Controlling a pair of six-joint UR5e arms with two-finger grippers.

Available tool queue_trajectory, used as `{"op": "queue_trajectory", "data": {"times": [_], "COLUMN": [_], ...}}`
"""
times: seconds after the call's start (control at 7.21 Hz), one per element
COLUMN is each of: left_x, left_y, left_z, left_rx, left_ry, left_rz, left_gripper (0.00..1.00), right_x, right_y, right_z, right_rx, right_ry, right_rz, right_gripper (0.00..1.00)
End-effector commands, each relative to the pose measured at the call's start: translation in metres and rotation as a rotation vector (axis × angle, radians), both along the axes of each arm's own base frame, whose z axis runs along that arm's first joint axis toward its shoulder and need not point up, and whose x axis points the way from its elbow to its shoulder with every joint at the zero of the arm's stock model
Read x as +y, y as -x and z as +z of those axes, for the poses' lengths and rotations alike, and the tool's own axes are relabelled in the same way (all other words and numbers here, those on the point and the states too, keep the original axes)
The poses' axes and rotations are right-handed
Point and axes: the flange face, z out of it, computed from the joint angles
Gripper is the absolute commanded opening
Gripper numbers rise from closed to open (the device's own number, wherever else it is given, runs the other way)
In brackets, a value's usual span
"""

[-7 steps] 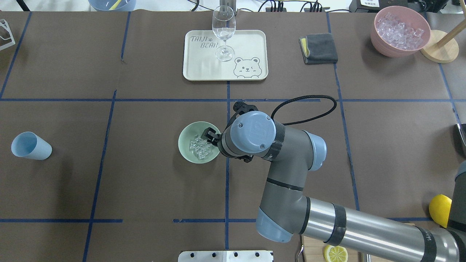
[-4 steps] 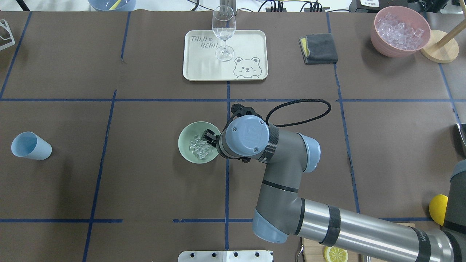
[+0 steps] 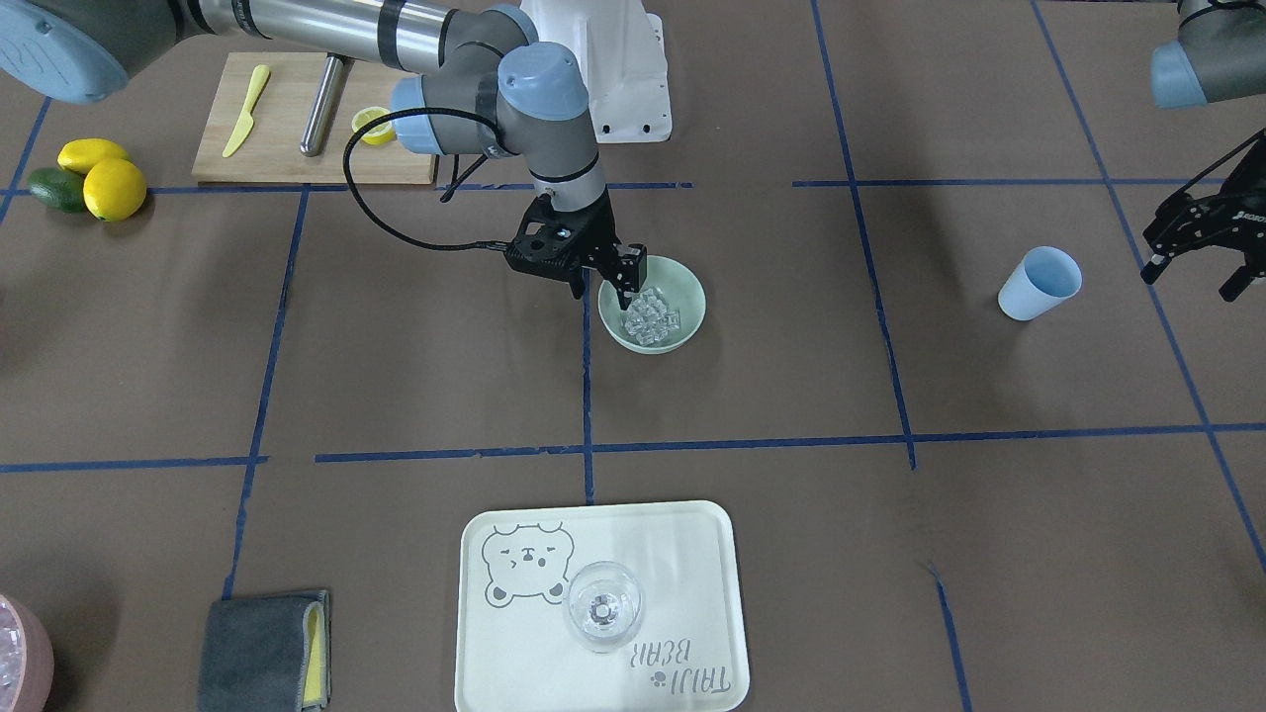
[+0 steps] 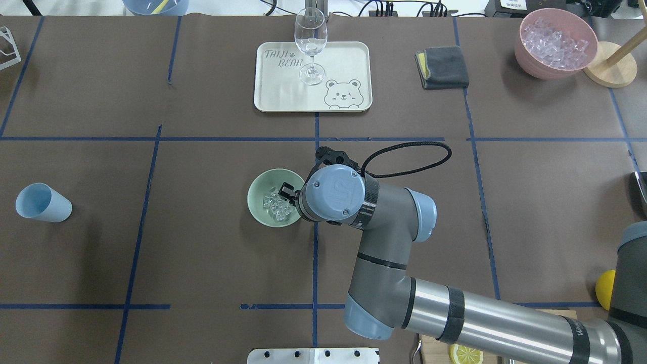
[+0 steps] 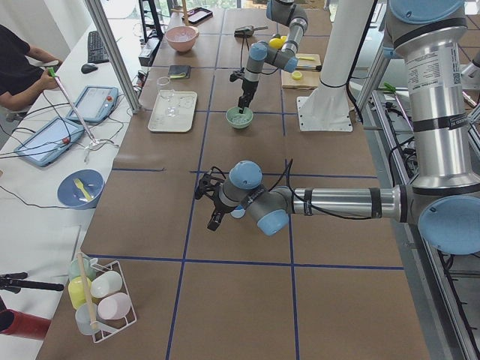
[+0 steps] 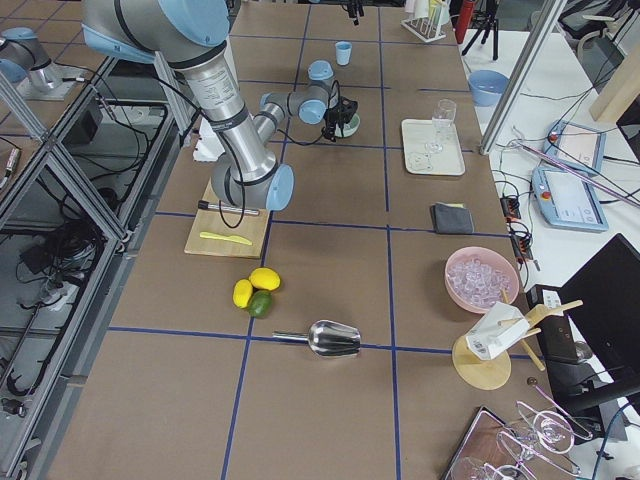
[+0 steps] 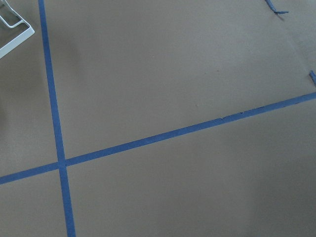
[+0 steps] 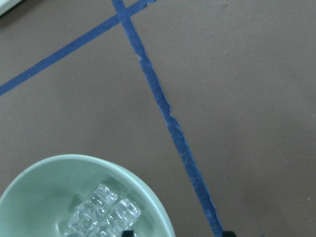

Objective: Pour ice into bowl

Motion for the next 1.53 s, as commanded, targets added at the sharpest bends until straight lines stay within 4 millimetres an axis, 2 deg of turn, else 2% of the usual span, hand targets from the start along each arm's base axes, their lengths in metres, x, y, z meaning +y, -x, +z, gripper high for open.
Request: {"op": "queue_trajectory", "data": {"times": [0.0, 0.14, 0.28, 0.55, 0.69, 0.83, 0.97, 1.11, 1.25, 1.39], "left_x": [0.003, 0.003, 0.001, -0.005, -0.015, -0.029, -0.033, -0.033, -0.023, -0.02], "left_y": [0.001, 0.001, 0.0, -0.005, -0.009, -0.014, -0.014, -0.013, -0.015, -0.013], "left_z": [0.001, 0.001, 0.0, 0.004, 0.0, -0.008, -0.02, -0.035, -0.045, -0.047], "left_rx": [0.0, 0.0, 0.0, -0.025, -0.035, -0.048, -0.067, -0.069, -0.022, 0.001], "left_ry": [0.003, 0.002, -0.001, 0.067, 0.09, 0.126, 0.157, 0.166, 0.191, 0.196], "left_rz": [0.001, 0.001, 0.003, 0.01, 0.011, 0.011, 0.017, 0.015, 0.06, 0.071], "left_gripper": [1.0, 1.0, 1.0, 1.0, 1.0, 1.0, 1.0, 1.0, 1.0, 1.0], "right_x": [0.001, -0.002, -0.007, -0.022, -0.029, -0.035, -0.037, -0.04, -0.048, -0.049], "right_y": [-0.003, -0.01, -0.033, -0.1, -0.145, -0.187, -0.219, -0.249, -0.281, -0.317], "right_z": [-0.005, -0.01, -0.017, 0.015, 0.038, 0.074, 0.104, 0.138, 0.173, 0.209], "right_rx": [-0.01, -0.023, -0.054, -0.058, -0.053, -0.023, 0.022, 0.082, 0.123, 0.121], "right_ry": [-0.003, -0.008, -0.003, -0.024, -0.054, -0.057, -0.094, -0.132, -0.17, -0.179], "right_rz": [-0.007, -0.005, -0.007, -0.011, -0.039, -0.066, -0.098, -0.124, -0.168, -0.207], "right_gripper": [0.0, 0.0, 0.0, 0.0, 0.0, 0.0, 0.0, 0.0, 0.0, 0.0]}}
